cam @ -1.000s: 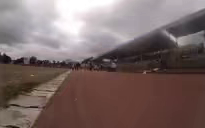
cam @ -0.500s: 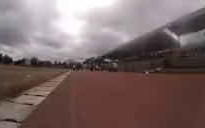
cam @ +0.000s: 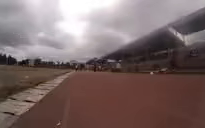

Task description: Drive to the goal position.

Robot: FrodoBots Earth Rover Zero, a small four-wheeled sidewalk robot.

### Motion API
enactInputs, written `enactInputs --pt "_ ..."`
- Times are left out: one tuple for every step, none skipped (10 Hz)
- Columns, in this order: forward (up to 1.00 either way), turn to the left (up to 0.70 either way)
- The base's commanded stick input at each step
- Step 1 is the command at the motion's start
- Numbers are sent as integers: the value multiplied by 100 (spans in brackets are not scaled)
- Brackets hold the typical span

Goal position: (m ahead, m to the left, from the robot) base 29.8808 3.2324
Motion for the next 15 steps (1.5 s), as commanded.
enactInputs --pt "100 0" --pt "100 0" --pt "100 0" --pt "100 0" --pt "100 0" --pt "100 7" --pt "100 21" --pt "100 0" --pt "100 0" --pt "100 0" --pt "100 0" --pt "100 0" --pt "100 0" --pt "100 0" --pt "100 0"
